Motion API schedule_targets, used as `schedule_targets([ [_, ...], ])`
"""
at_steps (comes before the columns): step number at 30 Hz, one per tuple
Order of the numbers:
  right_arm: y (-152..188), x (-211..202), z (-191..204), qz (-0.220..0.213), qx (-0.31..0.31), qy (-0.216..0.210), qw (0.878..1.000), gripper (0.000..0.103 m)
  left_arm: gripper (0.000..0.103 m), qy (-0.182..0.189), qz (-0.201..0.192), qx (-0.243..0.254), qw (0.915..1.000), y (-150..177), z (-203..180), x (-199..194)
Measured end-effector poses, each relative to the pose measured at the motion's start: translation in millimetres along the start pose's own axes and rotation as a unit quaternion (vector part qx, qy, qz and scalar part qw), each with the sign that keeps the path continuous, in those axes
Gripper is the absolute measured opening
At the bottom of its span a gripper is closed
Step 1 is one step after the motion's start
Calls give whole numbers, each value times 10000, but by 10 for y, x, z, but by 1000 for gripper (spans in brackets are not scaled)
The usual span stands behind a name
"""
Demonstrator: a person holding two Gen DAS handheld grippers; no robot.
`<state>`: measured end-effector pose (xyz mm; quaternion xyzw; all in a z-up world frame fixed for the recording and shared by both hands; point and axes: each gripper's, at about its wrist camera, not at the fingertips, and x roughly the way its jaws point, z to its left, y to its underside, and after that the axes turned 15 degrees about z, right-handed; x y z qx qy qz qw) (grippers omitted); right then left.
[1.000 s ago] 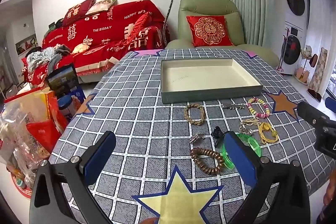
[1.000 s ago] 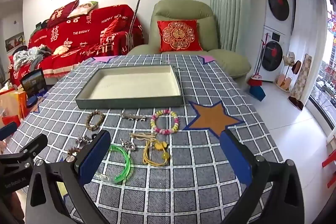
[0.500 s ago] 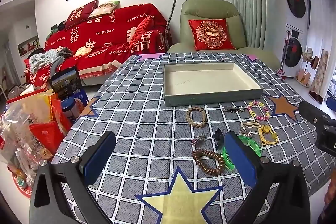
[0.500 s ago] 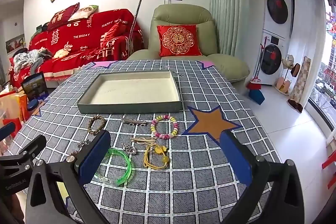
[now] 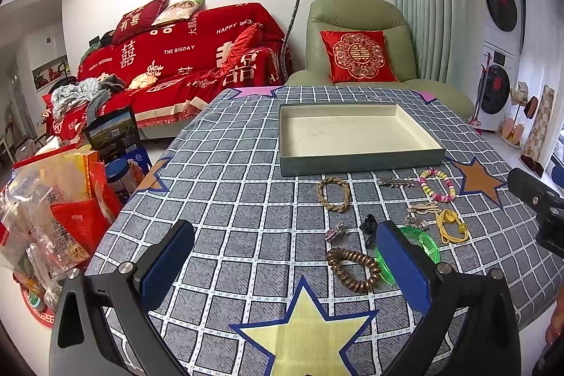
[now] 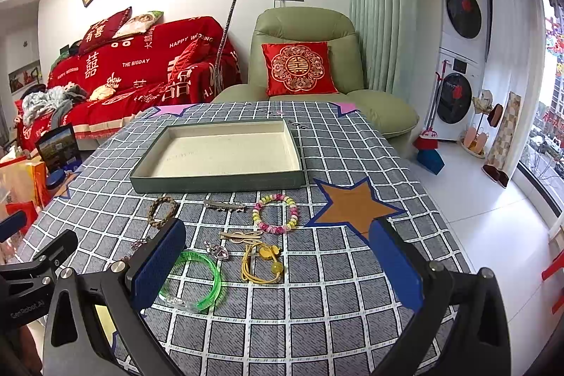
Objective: Organize jewelry
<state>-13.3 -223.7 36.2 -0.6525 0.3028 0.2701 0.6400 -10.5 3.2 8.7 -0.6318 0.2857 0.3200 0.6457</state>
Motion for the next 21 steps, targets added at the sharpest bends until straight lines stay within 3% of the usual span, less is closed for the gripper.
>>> schedule_targets([
  [21, 21, -9, -5, 14, 32, -5, 10000, 103, 103, -37, 27, -81, 10000, -11, 61, -9],
])
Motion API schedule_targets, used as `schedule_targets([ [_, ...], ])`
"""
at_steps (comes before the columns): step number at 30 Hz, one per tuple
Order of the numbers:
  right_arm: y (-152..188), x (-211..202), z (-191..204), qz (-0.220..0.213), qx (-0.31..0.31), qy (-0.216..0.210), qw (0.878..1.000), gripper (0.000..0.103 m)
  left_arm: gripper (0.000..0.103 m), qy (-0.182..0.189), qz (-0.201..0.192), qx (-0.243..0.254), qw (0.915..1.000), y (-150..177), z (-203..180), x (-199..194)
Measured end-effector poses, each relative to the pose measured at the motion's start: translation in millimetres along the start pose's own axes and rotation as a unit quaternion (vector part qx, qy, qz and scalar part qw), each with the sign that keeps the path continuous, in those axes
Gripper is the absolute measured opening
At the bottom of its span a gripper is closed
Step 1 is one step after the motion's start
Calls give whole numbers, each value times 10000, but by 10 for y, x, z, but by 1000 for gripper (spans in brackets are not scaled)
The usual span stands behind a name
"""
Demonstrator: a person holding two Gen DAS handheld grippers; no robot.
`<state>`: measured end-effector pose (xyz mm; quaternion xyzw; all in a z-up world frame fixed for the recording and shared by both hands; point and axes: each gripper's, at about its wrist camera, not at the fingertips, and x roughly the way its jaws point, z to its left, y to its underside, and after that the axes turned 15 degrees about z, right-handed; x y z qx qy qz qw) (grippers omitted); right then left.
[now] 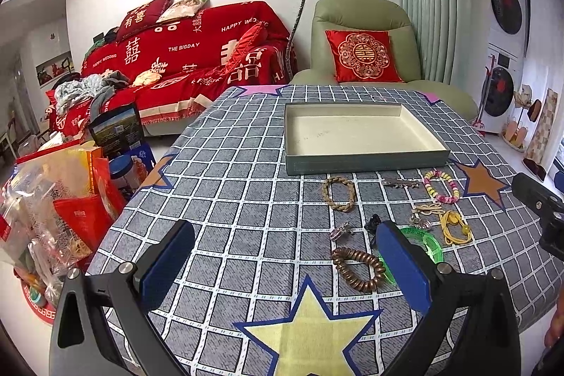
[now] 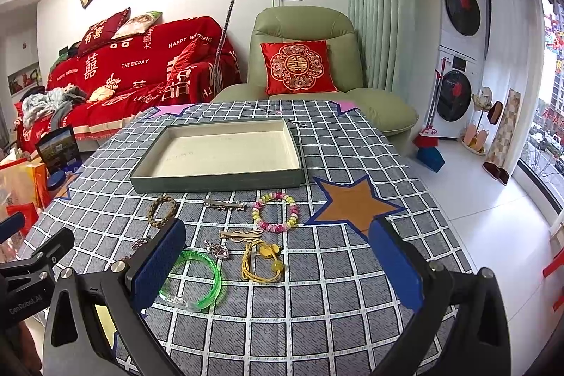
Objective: Organize jewelry
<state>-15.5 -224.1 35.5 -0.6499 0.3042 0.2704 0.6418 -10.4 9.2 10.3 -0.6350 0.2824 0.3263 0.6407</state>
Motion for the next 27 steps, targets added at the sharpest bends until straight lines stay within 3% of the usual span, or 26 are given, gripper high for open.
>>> schedule_targets([
  [27, 4, -3, -21, 15, 16, -7, 10000, 103, 103, -8, -2, -5, 10000, 0, 5, -4],
])
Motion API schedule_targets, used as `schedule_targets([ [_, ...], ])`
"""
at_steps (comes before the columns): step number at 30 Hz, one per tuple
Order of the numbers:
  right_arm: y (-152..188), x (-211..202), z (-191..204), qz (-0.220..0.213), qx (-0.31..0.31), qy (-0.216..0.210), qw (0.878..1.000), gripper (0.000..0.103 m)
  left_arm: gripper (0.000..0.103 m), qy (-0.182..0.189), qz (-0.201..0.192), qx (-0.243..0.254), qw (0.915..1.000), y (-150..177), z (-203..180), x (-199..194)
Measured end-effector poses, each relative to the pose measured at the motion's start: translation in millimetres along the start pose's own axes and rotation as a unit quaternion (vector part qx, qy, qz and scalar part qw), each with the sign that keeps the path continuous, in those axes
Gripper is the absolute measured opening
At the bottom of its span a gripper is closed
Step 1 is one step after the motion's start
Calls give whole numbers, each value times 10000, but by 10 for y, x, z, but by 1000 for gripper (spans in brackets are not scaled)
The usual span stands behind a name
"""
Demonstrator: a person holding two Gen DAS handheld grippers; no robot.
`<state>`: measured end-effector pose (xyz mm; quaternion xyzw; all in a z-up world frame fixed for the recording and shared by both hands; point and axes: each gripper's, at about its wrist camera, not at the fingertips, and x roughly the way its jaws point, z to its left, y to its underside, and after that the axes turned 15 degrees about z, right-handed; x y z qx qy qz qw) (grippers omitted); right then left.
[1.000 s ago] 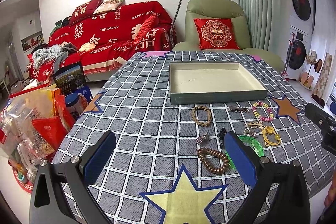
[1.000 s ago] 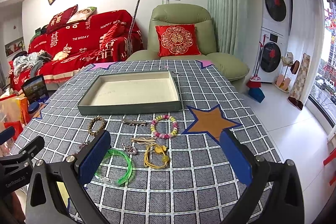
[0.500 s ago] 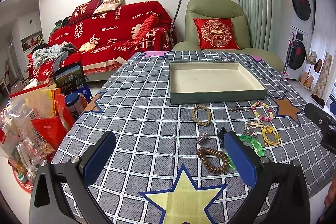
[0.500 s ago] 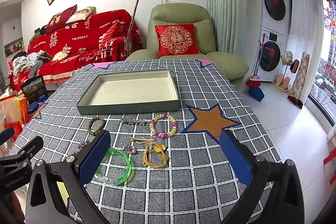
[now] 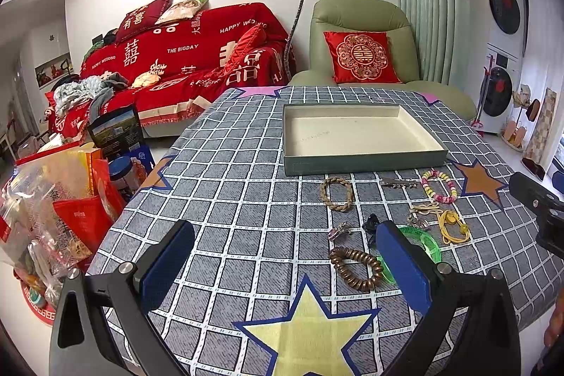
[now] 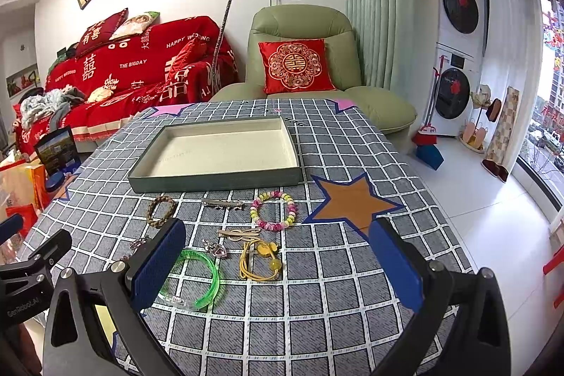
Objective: Organize jewelry
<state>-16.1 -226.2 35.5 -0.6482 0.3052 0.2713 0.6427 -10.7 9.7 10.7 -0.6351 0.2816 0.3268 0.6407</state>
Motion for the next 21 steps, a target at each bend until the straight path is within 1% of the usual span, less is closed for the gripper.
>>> schedule_targets([
  [21, 17, 13, 10, 22, 11, -18, 10000, 103, 103, 13, -10, -42, 10000, 6, -6, -33],
])
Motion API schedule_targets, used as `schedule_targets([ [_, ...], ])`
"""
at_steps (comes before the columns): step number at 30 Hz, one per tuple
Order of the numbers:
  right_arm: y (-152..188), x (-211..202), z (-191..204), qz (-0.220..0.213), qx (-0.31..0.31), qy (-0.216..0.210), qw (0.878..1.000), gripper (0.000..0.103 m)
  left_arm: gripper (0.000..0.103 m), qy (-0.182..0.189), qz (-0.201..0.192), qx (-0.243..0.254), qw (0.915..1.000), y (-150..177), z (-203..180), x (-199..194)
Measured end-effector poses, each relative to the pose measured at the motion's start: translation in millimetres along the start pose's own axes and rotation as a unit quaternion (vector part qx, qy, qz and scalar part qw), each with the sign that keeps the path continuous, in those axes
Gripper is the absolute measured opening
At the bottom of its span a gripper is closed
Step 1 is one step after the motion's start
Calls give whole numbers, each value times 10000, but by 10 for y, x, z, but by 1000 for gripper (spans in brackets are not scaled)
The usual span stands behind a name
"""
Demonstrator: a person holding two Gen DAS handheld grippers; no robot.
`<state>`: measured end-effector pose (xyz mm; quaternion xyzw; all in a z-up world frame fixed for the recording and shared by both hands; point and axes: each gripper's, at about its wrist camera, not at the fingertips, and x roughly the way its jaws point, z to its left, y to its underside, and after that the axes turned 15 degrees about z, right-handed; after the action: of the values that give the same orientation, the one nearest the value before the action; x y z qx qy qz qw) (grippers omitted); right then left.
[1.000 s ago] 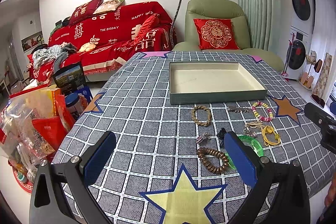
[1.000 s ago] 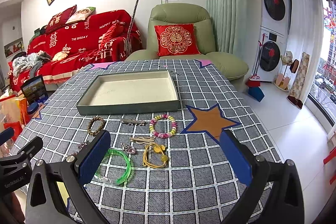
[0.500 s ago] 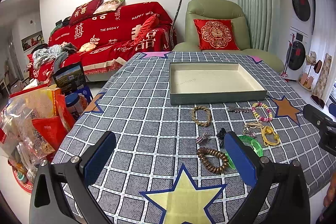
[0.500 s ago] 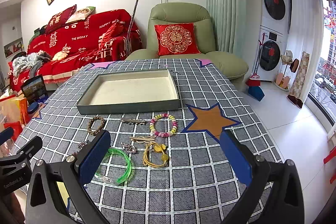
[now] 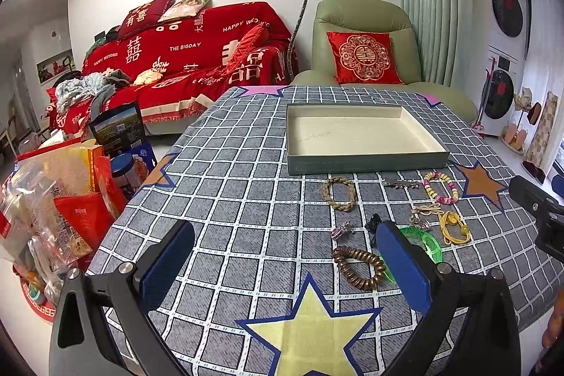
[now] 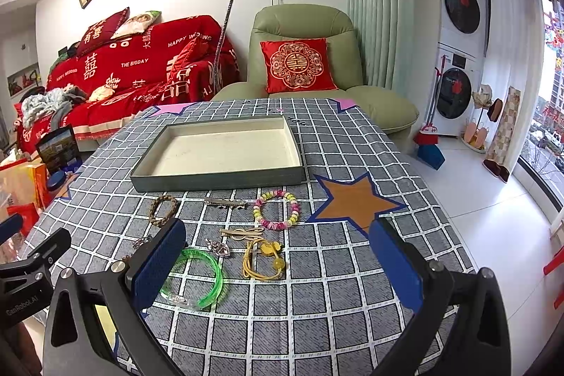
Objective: Organize jewelry
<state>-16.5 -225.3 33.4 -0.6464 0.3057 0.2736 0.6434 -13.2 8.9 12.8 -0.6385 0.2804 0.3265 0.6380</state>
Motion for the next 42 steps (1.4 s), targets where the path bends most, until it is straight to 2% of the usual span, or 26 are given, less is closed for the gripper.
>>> schedule_targets([
  [37, 0, -6, 16, -1, 3, -27, 10000, 103, 103, 23, 35, -53, 10000, 32, 77, -13],
  [42, 24, 28, 74, 84, -15, -51, 10000, 103, 103, 86, 181, 20, 9998, 46, 66, 66],
])
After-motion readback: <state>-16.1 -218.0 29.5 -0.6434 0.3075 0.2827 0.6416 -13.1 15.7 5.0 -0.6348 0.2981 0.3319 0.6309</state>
